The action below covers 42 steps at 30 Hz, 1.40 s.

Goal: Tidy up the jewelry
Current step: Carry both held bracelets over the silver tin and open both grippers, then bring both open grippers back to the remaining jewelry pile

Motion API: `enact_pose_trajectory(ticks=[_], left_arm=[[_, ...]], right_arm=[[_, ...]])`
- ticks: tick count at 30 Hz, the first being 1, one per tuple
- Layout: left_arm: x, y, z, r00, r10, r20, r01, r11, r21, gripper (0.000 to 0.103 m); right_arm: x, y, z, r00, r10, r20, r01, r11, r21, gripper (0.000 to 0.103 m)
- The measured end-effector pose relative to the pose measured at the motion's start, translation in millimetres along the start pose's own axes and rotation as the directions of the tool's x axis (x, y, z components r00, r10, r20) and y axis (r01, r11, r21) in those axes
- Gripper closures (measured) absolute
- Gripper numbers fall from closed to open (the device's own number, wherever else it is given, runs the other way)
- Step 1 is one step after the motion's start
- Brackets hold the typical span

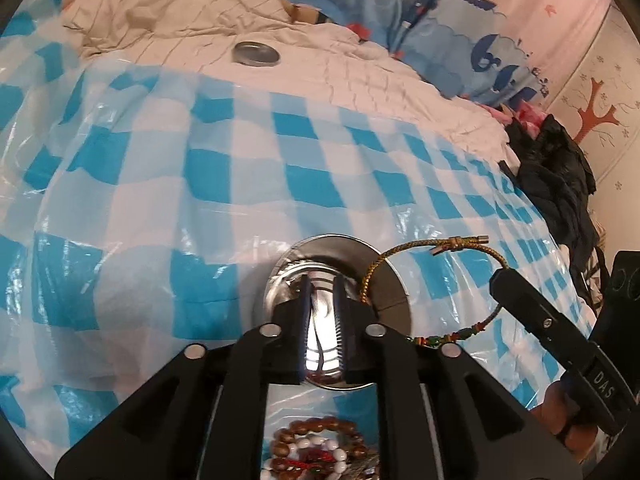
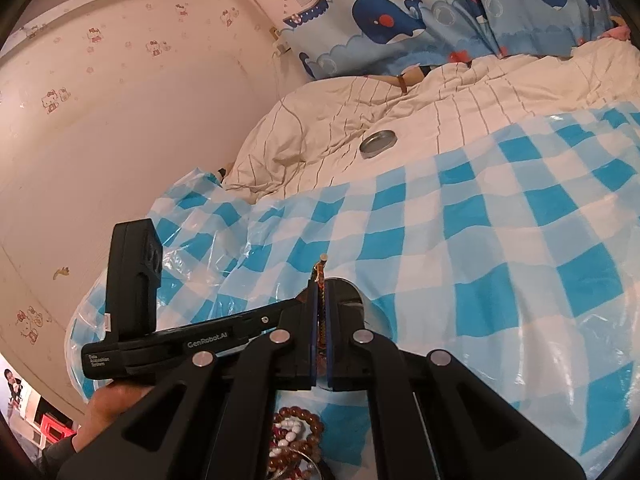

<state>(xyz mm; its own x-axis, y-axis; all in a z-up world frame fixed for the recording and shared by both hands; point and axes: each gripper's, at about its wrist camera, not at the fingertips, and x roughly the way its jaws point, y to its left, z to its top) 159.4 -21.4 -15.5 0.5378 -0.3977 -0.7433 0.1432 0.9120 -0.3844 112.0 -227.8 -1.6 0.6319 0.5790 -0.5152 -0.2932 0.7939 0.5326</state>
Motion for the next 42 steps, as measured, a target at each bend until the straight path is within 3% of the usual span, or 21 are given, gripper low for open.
enact_pose_trajectory(ticks=[5,6,8,13,15,20,25,29,35,40,42], left_arm=[[-17.5,8.6,2.8,0.999,0.006,0.040,-0.005,1.000,-0.031,0.072],[-22.1,10.6,2.8,0.999,0.010,0.048,-0.008,0.999,-0.038,0.069],[-29.9,14.8,2.1,0.998,0.020,0.055,-0.017,0.999,-0.052,0.066],[-46.4,20.1,-9.5,0.995,0.078,0.057,-0.075,0.996,-0.050,0.056],[-51.3,18.3,-17.5,0.991,0.119,0.057,-0.118,0.993,-0.026,0.046],[-61.4,16.0,-40.3,0.981,0.187,0.051,-0.188,0.982,0.024,0.030],[-64.2,15.7,-54.5,0.973,0.226,0.037,-0.228,0.972,0.056,0.027],[-71.5,9.5,-64.1,0.965,0.259,0.051,-0.262,0.961,0.082,0.025],[-89.3,-10.0,-80.4,0.934,0.332,0.128,-0.351,0.921,0.170,0.016],[-94.6,-12.9,-79.9,0.923,0.355,0.146,-0.379,0.904,0.199,0.016],[-96.9,-10.8,-78.9,0.923,0.354,0.147,-0.378,0.905,0.194,0.015]], right_arm=[[23.0,2.5,-3.8,0.998,0.006,-0.064,-0.004,1.000,0.023,0.096],[30.8,4.5,-6.7,0.994,-0.043,-0.102,0.044,0.999,0.003,0.076],[34.8,5.6,-12.5,0.989,-0.104,-0.109,0.102,0.995,-0.020,0.058],[20.2,12.0,-10.4,0.989,-0.138,-0.059,0.134,0.989,-0.054,0.053],[12.1,11.5,-8.9,0.989,-0.142,-0.047,0.140,0.989,-0.048,0.047],[7.7,5.2,-13.4,0.982,-0.165,-0.089,0.165,0.986,-0.009,0.037],[1.0,13.1,-28.8,0.964,-0.209,-0.164,0.199,0.977,-0.074,0.033],[-14.3,20.1,-44.1,0.946,-0.266,-0.186,0.238,0.958,-0.161,0.023],[-32.4,23.4,-65.1,0.924,-0.318,-0.211,0.270,0.936,-0.226,0.019],[-29.3,26.9,-68.3,0.919,-0.320,-0.231,0.267,0.935,-0.234,0.018],[-26.0,30.4,-68.8,0.919,-0.317,-0.236,0.260,0.934,-0.244,0.013]])
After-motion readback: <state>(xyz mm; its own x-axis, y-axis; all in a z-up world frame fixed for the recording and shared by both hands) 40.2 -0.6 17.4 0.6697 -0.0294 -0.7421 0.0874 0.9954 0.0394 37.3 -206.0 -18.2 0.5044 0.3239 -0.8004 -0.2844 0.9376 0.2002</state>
